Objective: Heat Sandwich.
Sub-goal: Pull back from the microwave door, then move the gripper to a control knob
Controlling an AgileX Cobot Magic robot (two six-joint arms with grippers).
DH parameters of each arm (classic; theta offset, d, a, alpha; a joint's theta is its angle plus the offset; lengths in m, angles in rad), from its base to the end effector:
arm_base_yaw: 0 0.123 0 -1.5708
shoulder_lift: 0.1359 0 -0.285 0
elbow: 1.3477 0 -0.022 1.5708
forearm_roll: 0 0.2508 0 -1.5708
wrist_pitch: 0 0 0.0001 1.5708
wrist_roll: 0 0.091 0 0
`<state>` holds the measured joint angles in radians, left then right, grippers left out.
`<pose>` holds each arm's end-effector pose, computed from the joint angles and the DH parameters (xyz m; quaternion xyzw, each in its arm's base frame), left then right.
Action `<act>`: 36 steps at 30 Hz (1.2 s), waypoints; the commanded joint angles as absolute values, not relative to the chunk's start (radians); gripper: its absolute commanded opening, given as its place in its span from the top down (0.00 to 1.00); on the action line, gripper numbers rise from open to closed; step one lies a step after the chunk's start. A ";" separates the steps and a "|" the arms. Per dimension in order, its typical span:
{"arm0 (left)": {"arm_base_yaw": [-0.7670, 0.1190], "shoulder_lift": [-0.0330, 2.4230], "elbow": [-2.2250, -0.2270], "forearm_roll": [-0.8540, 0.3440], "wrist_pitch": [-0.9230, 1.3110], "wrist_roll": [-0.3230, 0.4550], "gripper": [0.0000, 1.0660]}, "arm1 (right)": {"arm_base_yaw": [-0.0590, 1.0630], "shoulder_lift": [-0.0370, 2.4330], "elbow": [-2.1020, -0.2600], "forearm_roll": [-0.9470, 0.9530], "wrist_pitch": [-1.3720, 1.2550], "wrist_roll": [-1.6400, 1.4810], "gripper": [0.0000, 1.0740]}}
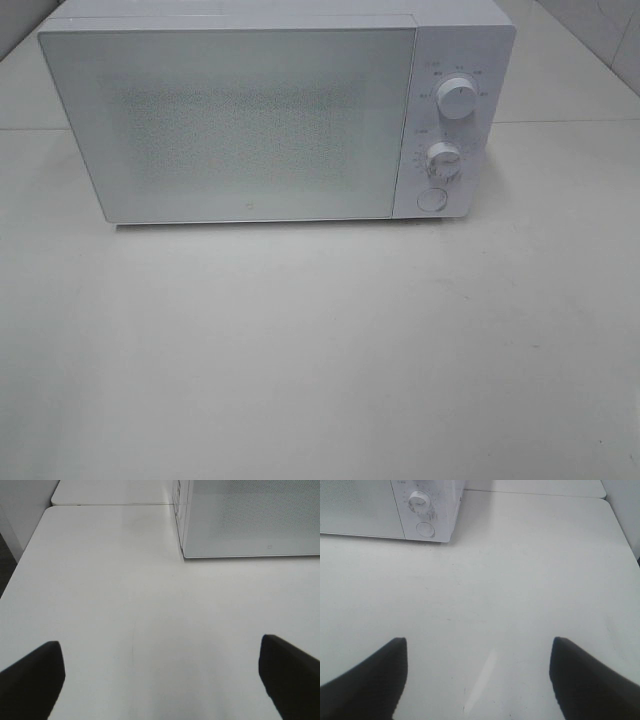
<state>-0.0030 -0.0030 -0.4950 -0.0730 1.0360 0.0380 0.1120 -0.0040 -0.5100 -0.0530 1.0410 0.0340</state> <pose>-0.0038 -0.0057 0.2781 0.0183 0.8465 -0.0272 0.5314 -0.0054 -0.0048 0.2817 -0.0320 0.8434 0.0127 0.5362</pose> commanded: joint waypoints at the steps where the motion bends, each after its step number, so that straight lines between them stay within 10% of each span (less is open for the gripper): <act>1: -0.004 -0.030 -0.493 -0.071 1.028 0.040 0.05 | 0.106 -0.031 -0.506 -0.053 1.036 0.041 0.29; 36: -0.004 -0.030 -0.493 -0.071 1.028 0.041 0.05 | 0.106 0.028 -0.568 -0.047 0.973 0.041 0.29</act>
